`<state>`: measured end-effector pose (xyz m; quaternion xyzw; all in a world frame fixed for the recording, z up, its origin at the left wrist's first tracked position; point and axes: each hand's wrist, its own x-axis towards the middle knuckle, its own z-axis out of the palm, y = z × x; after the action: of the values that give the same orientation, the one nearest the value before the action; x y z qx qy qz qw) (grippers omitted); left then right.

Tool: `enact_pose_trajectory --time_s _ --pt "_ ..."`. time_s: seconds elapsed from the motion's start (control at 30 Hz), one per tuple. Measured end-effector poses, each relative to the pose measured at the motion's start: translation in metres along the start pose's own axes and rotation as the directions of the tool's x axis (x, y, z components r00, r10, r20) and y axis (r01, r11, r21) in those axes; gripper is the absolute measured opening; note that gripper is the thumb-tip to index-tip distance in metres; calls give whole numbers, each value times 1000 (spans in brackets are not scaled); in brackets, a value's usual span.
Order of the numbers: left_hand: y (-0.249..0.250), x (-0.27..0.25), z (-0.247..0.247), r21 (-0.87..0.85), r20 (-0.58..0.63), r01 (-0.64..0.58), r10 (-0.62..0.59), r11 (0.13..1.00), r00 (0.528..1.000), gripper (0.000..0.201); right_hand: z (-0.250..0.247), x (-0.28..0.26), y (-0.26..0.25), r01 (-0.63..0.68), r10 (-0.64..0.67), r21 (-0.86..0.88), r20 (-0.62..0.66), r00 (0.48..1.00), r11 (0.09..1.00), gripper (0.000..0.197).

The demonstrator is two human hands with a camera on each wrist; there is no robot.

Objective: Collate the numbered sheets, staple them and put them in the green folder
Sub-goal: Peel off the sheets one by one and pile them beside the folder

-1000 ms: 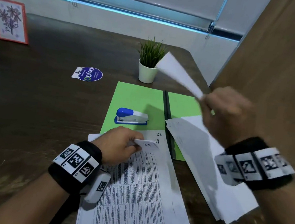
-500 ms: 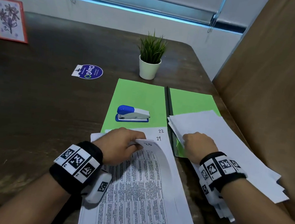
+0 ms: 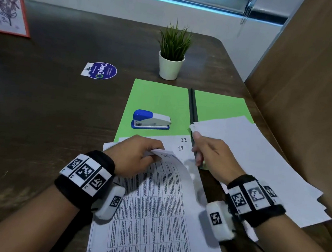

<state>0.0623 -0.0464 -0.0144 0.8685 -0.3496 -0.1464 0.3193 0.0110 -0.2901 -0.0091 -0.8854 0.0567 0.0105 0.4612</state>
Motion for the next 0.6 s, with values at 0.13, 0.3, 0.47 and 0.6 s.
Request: enact_pose_trajectory --time_s 0.13,0.3,0.47,0.6 --pt "1 -2 2 73 -49 100 -96 992 994 30 29 -19 7 -60 15 170 253 967 984 46" --pt "-17 0 -1 158 30 303 -311 940 950 74 36 -24 25 -63 6 307 182 983 950 43" --pt "-33 1 0 -73 65 242 -237 968 969 71 31 -30 39 -76 14 435 144 989 897 74" --pt "-39 4 2 -43 55 203 -200 978 978 62 34 -26 43 -62 -7 423 159 987 904 72"
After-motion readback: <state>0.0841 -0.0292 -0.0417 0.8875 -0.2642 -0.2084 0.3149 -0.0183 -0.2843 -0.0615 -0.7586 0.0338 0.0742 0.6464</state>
